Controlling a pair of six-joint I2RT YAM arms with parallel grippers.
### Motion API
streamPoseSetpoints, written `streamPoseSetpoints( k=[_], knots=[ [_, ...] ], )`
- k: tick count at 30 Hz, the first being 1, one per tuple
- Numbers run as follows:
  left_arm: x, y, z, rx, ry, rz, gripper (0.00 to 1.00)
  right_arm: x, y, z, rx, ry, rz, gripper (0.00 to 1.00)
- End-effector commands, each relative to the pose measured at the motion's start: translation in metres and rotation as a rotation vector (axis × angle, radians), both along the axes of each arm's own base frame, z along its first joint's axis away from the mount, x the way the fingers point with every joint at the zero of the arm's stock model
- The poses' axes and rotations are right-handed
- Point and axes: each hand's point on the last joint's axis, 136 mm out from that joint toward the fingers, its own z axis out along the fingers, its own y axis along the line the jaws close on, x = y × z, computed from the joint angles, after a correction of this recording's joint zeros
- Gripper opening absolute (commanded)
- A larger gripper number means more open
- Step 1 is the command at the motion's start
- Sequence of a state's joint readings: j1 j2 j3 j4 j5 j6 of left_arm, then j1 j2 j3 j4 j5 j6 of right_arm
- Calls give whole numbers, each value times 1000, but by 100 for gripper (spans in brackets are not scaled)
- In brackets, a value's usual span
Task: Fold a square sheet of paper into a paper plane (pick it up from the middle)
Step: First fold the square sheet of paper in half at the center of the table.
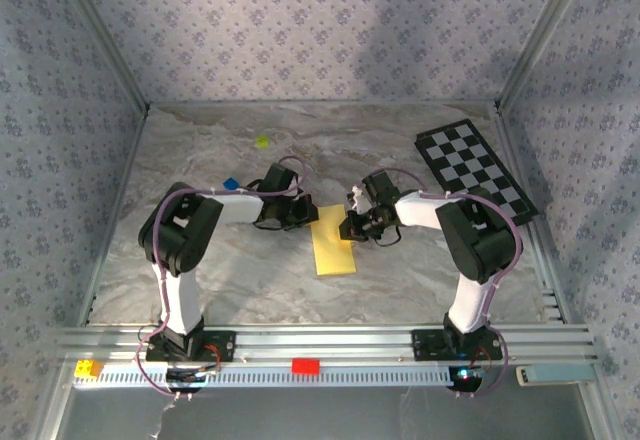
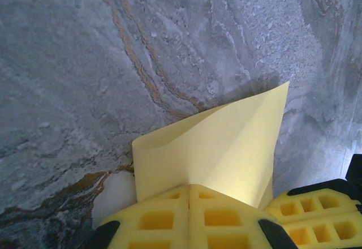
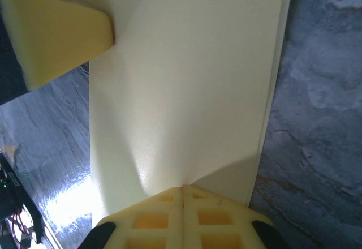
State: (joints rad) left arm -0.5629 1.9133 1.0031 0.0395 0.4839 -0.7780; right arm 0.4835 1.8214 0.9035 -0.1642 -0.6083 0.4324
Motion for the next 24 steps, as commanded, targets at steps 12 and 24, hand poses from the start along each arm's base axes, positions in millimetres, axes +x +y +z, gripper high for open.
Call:
streamPoseSetpoints(
  k=[12, 24],
  knots=[
    [6, 2, 29, -23, -26, 18, 0, -43, -64, -67, -319, 173, -56, 0],
    [10, -8, 9, -8, 11, -31, 1, -44, -64, -69, -317, 178, -56, 0]
  ],
)
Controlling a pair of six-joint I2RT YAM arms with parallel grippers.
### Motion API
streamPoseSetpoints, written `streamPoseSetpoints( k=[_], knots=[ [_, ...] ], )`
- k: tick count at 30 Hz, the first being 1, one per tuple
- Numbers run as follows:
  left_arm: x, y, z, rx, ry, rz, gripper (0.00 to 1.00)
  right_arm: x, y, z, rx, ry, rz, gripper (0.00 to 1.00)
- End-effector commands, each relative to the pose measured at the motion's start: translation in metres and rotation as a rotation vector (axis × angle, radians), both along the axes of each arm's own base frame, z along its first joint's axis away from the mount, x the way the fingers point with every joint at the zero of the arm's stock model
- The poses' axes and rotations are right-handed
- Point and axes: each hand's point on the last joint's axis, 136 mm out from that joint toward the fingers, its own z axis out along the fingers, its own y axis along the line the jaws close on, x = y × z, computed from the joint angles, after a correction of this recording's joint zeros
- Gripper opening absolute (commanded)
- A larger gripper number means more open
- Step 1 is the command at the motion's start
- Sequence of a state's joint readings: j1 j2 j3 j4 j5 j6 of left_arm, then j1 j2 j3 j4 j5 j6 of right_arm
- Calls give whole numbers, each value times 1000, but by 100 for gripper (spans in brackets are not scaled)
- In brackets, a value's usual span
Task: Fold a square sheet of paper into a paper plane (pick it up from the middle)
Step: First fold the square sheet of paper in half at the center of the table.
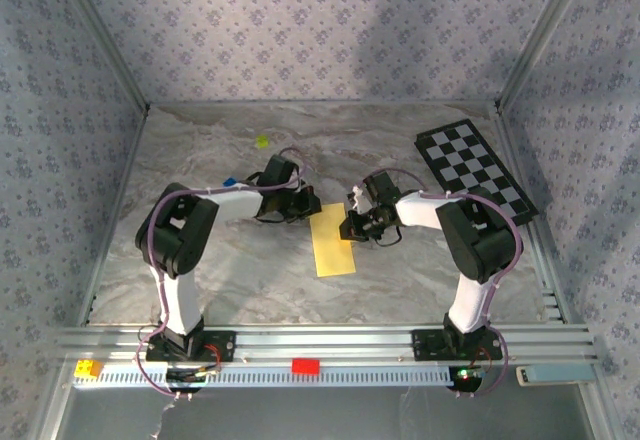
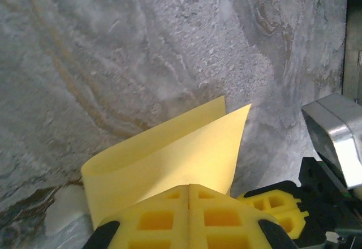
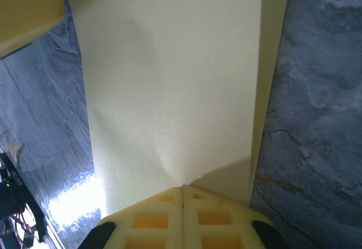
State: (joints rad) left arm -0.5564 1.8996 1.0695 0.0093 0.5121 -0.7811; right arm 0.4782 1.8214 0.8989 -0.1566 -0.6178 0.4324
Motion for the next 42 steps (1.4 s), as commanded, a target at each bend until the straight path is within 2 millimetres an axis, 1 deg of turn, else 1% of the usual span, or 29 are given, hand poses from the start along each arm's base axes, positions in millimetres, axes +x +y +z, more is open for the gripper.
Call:
streamPoseSetpoints(
  k=[1, 3, 7, 17, 21, 25, 29, 36, 39, 42],
  knots=[
    [-4, 5, -23, 60, 46, -20, 1, -44, -63, -70, -325, 178, -54, 0],
    [-4, 13, -34, 90, 66, -5, 0, -45, -63, -70, -324, 179, -52, 0],
    [-3, 24, -45, 124, 69, 20, 0, -46, -64, -70, -328, 180, -53, 0],
    [23, 43, -37, 145, 24, 80, 1, -47, -65, -70, -328, 180, -52, 0],
    [30, 52, -37, 160, 20, 112, 1, -47, -64, -69, -324, 179, -51, 0],
    [35, 54, -33, 158, 14, 131, 1, -46, -64, -69, -320, 176, -51, 0],
    [39, 53, -20, 144, -5, 150, 1, -46, -63, -68, -316, 176, -51, 0],
    [38, 46, 23, 116, -73, 143, 3, -44, -62, -67, -312, 174, -50, 0],
    [29, 38, 40, 84, -94, 113, 3, -44, -62, -67, -312, 173, -51, 0],
    [13, 22, 47, 44, -94, 44, 4, -43, -61, -67, -311, 171, -51, 0]
  ],
)
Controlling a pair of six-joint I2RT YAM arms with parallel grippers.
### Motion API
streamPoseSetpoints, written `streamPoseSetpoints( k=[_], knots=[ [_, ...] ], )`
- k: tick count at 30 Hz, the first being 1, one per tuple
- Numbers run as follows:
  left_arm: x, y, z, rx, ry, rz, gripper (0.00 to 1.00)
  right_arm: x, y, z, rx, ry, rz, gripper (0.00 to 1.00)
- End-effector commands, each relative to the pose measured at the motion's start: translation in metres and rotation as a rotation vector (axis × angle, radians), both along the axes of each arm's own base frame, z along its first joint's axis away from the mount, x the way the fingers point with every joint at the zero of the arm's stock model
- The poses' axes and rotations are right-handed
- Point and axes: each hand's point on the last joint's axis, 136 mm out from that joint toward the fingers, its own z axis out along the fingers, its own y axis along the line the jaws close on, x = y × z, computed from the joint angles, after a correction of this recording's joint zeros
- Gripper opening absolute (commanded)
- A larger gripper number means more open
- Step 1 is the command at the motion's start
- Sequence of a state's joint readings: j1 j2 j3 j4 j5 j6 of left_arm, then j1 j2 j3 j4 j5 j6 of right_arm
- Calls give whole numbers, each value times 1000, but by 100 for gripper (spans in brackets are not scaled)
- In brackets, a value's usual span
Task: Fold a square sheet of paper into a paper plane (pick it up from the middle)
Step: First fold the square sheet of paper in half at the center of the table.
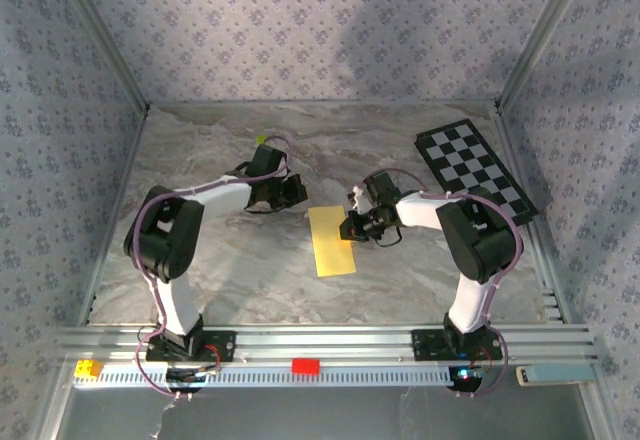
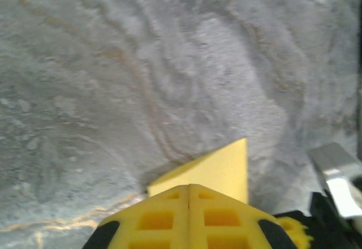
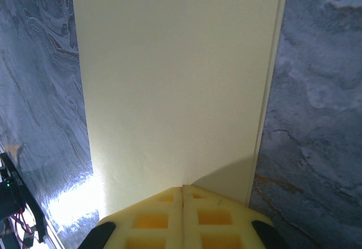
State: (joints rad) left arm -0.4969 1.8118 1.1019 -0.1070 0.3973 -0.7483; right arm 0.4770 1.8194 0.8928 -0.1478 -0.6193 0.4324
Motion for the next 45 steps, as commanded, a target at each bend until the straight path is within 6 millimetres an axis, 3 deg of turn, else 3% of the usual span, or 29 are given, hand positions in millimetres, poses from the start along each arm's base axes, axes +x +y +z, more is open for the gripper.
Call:
streamPoseSetpoints(
  k=[1, 5, 8, 12, 17, 22, 26, 32, 37, 45],
  knots=[
    [-18, -20, 19, -45, -13, -89, 4, -43, -61, -67, -313, 177, -52, 0],
    [-42, -36, -4, -32, 45, -160, 4, -44, -62, -67, -317, 177, -51, 0],
    [-46, -41, -20, -57, 77, -159, 4, -45, -62, -69, -317, 181, -49, 0],
    [-52, -31, -50, -3, 119, -136, 4, -46, -64, -69, -322, 182, -50, 0],
    [-54, -16, -70, 34, 149, -89, 4, -46, -64, -69, -322, 181, -51, 0],
    [-50, -17, -56, 3, 127, -77, 7, -46, -64, -67, -320, 178, -53, 0],
    [-49, -24, -29, -32, 86, -91, 8, -45, -64, -67, -320, 175, -55, 0],
    [-63, -37, -7, -82, 80, -125, 9, -45, -64, -66, -320, 173, -57, 0],
    [-87, -53, -16, -76, 112, -180, 9, -44, -64, -65, -320, 170, -58, 0],
    [-116, -43, -55, -37, 172, -148, 7, -45, -64, -66, -320, 173, -57, 0]
  ],
)
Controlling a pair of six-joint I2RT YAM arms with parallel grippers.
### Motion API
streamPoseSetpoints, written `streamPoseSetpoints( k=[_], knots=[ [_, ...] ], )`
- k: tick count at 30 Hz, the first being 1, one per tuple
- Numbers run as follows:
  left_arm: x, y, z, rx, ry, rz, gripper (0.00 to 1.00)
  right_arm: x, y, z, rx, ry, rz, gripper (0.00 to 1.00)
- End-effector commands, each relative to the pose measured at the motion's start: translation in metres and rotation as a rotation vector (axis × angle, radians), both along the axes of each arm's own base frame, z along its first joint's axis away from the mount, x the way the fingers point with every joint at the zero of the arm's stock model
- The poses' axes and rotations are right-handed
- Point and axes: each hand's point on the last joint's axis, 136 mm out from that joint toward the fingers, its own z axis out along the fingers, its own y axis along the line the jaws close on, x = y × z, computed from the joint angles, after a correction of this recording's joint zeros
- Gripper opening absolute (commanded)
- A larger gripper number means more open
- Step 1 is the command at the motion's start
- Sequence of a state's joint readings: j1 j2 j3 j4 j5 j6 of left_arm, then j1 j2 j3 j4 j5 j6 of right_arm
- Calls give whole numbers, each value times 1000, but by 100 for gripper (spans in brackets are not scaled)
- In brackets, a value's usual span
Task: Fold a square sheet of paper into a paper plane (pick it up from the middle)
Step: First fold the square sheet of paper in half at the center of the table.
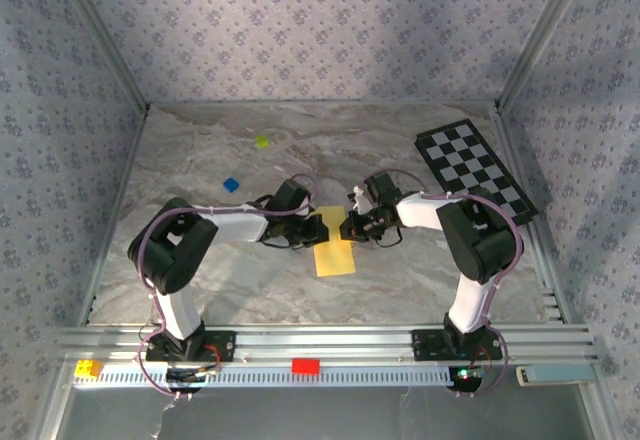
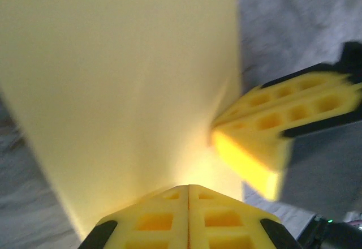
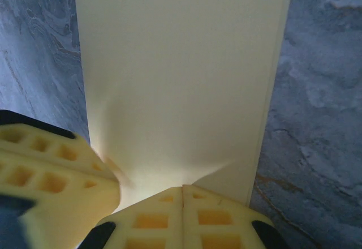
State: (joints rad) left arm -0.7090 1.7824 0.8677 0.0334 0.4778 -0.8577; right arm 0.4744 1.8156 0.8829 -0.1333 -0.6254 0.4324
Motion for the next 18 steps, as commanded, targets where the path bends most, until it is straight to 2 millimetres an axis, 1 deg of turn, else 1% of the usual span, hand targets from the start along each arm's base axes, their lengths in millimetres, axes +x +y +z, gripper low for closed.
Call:
streamPoseSetpoints(
  k=[1, 3, 5, 9, 13, 18],
  knots=[
    [-7, 8, -13, 9, 14, 37, 7, -45, -63, -67, -330, 177, -55, 0],
    [-14, 13, -14, 10, 15, 40, 7, -46, -64, -67, -330, 178, -55, 0],
    [-16, 19, -11, 20, 5, 47, 8, -45, -64, -67, -329, 178, -56, 0],
    [-17, 21, 10, 3, -34, 49, 10, -44, -63, -66, -328, 176, -57, 0],
    [-21, 16, 30, -15, -67, 47, 11, -44, -63, -65, -329, 175, -57, 0],
    [-30, 4, 34, -48, -72, 40, 11, -44, -63, -66, -333, 175, -59, 0]
  ],
)
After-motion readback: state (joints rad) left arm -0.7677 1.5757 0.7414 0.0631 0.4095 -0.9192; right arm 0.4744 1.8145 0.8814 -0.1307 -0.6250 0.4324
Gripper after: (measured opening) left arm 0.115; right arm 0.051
